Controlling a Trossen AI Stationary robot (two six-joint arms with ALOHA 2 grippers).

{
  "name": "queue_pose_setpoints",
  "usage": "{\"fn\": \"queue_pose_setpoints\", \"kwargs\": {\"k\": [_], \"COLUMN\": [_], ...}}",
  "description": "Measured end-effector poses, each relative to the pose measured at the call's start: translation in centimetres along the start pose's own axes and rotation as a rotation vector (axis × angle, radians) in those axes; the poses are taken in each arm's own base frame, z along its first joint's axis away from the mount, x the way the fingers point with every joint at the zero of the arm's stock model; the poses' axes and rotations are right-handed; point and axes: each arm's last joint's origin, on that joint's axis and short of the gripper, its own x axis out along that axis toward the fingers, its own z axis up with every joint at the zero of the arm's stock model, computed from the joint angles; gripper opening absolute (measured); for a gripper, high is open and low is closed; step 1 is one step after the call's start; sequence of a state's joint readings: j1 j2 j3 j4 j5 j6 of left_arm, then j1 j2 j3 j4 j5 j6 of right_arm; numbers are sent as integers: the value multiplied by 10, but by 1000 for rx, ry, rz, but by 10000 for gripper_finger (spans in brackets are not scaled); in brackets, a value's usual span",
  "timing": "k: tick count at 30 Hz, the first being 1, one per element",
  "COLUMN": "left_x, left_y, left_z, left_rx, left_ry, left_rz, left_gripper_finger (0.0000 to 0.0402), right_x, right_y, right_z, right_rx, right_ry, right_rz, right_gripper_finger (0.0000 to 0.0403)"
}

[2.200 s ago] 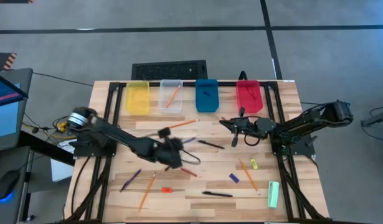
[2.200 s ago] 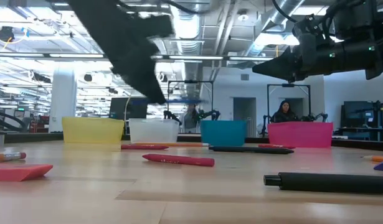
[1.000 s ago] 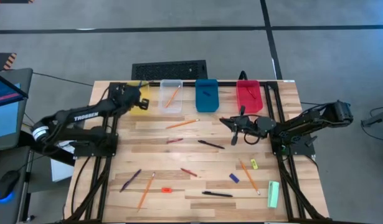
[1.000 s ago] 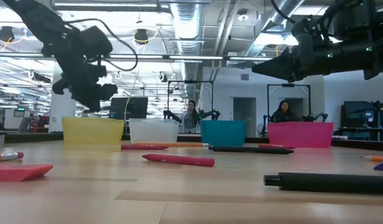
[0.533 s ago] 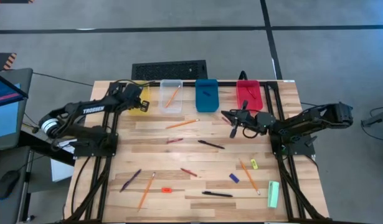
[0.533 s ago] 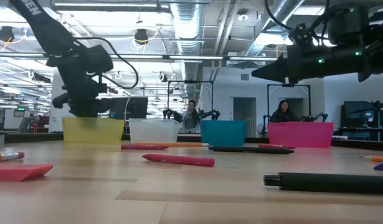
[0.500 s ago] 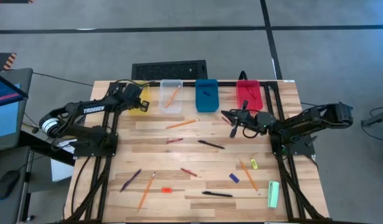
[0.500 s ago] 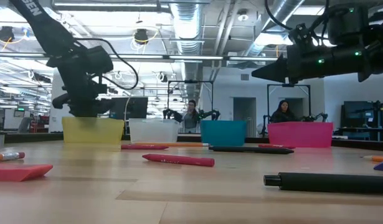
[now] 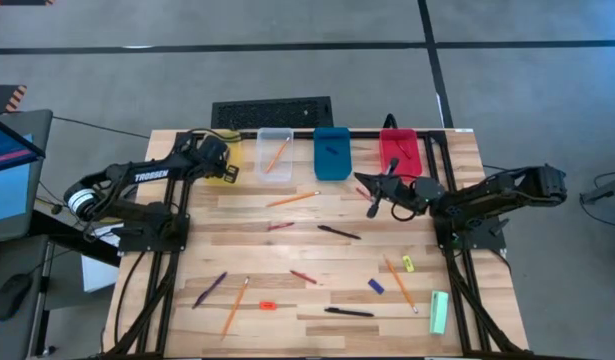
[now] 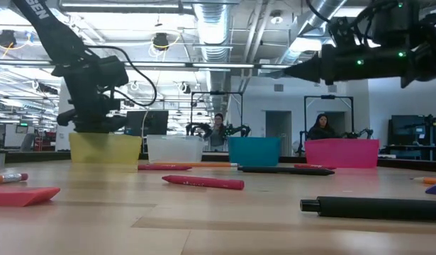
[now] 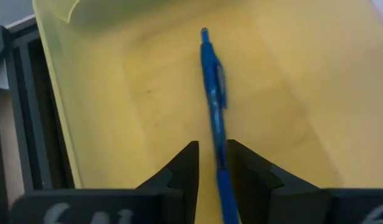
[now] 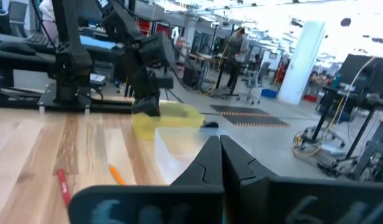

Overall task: Sort crayons/erasers/pens/pencils in bins
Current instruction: Put the red crayon into the red bin

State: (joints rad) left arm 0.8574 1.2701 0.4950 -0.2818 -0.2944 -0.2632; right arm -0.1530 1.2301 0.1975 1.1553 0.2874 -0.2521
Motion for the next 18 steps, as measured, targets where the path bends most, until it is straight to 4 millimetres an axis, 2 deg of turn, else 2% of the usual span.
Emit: {"fn": "queue_pose_setpoints", "kwargs": {"k": [5,9,14,18], "left_x": [-8,-28,-63,-85], "left_y": [1,1,-7,-17], "left_z": [1,4,4,-7], "left_rx": [62,100,110,147], "left_ry": [-32,-147,-325,-499], "left_rz": [31,99,27,-103], "left_gripper_finger": [94,96,73,43], "right_x": [6,10,12,13], "right_y": [1,0,-1,-1], "right_z": [6,9,8,5], "right_rx": [-34,-39,-49,-46], "right_ry": [-5,-6,28,53], "right_rz": [2,-4,-4,-3], "right_gripper_finger": [2,2,2,1]}}
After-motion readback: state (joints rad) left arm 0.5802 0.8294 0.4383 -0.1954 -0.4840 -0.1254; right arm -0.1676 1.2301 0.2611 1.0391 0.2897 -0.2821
